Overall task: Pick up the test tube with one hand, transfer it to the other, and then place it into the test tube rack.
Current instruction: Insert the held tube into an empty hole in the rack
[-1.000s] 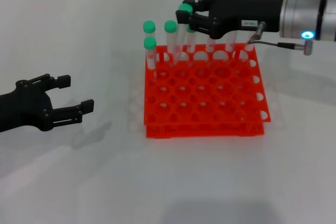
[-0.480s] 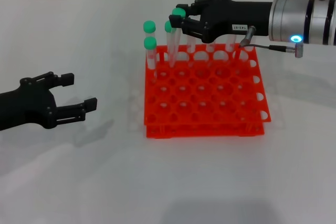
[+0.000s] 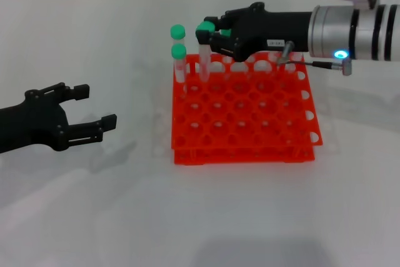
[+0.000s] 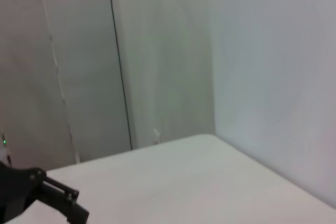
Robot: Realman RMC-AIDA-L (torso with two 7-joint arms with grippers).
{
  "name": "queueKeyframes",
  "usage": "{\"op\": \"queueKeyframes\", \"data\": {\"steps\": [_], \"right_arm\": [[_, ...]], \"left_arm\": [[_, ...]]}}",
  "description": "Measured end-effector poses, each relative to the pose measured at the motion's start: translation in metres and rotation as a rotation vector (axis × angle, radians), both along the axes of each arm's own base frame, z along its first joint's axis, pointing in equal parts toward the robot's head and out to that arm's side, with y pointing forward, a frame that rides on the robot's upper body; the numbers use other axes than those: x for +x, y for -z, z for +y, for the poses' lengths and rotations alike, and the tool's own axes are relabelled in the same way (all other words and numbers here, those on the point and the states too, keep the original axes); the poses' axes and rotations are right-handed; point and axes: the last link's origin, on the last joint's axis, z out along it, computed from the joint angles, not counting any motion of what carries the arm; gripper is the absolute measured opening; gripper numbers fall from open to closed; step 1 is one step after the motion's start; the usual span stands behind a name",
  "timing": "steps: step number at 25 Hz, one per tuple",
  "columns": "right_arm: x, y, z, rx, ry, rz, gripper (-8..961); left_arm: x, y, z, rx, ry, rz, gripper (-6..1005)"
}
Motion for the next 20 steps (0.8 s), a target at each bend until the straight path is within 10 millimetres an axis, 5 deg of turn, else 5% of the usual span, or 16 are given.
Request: {"op": "queueKeyframes", "data": {"steps": [20], "right_arm": [[0.0025,0.0113,-0.0001,-0.001,0.006,-0.054,267]], "left_arm": [[0.0015,0.0005,0.0019,0.002,0.017,0.007,875]]}}
